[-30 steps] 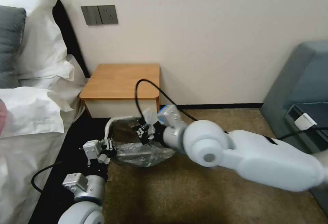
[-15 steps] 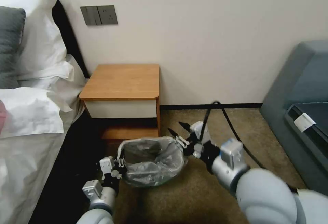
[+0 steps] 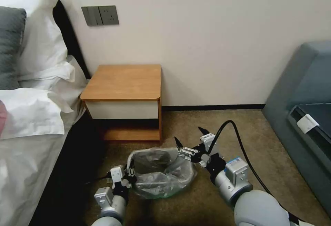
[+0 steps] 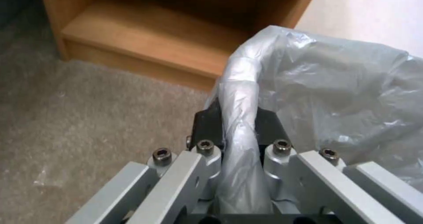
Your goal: Pick up the garbage bag from the table and place it over the trash can.
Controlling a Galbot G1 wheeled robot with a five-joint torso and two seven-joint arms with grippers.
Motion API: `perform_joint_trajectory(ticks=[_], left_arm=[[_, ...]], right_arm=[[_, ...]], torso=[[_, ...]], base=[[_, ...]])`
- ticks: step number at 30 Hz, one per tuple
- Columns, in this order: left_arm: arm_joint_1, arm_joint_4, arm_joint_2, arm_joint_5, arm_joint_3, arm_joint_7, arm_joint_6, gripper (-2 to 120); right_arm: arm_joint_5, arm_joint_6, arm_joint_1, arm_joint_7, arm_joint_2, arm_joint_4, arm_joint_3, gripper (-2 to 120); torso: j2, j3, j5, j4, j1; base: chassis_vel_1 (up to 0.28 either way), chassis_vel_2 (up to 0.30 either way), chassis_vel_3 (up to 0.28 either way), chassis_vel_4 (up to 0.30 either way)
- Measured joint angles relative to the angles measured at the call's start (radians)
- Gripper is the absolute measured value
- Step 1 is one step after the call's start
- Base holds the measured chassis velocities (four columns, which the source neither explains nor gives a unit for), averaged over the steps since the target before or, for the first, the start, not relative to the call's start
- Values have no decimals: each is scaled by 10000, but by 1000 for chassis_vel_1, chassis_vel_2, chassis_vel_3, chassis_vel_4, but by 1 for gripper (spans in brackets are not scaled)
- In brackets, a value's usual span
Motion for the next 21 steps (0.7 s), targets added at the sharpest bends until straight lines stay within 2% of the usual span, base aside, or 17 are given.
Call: perform_joint_trajectory(ticks=[3,5,7,9,11,12,15,16,18,19,21], left_arm=[[-44,6,-7,82,22,-86,226,9],[-49,12,-17,105,25,-99,242,13],[-65,83,-64,243,29,-136,245,25],[-65,107,-71,293,29,-153,243,27],[-50,110,-84,503,29,-188,228,37],[-50,110,-84,503,29,-188,228,37],[7,41,-63,1046,33,-225,106,53],[7,41,-63,1046,33,-225,106,53],[53,6,-51,1399,5,-226,-144,63],[53,6,-51,1399,5,-226,-144,63],[177,-115,-24,1946,-184,-191,-717,74]], right_arm=[[5,14,9,-17,94,-37,42,100],[9,15,9,-17,114,-45,54,100],[18,23,-21,-18,185,-54,111,100],[23,26,-52,-19,201,-54,132,100],[27,28,-151,-18,235,-23,190,100],[27,28,-151,-18,235,-23,190,100],[-4,38,-354,-13,317,70,280,100],[-4,38,-354,-13,317,70,280,100],[-74,100,-578,-8,401,128,353,100],[-74,100,-578,-8,401,128,353,100],[-319,379,-1067,-97,620,122,559,100]], torso=[[1,0,1,0,0],[0,0,1,0,0],[0,1,0,1,0],[0,1,1,0,0],[0,1,1,0,0],[0,1,1,0,0],[0,1,0,0,0],[0,1,0,0,0],[0,1,0,0,0],[0,1,0,0,0],[0,1,0,0,0]], base=[[0,0,0,0],[0,0,0,0],[0,0,0,0],[0,0,0,0],[0,0,0,0],[0,0,0,0],[0,0,0,0],[0,0,0,0],[0,0,0,0],[0,0,0,0],[0,0,0,0]])
